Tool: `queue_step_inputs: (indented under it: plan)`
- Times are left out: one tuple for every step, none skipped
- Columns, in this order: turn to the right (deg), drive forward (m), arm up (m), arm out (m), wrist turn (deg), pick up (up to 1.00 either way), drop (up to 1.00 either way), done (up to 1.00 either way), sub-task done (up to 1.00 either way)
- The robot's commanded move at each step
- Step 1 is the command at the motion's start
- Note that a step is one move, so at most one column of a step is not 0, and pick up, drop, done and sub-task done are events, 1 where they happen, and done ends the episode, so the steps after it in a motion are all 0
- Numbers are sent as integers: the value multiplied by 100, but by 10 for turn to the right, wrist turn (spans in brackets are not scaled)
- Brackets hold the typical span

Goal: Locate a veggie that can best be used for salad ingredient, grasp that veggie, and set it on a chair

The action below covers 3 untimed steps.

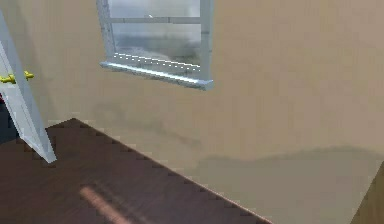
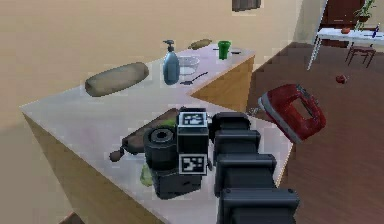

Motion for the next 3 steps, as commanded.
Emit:
queue_step_inputs:
  plan:
    - [0,0,-10,0,0,0,0,0,0]
    - [0,0,0,0,0,100,0,0,0]
    - [0,0,10,0,0,0,0,0,0]
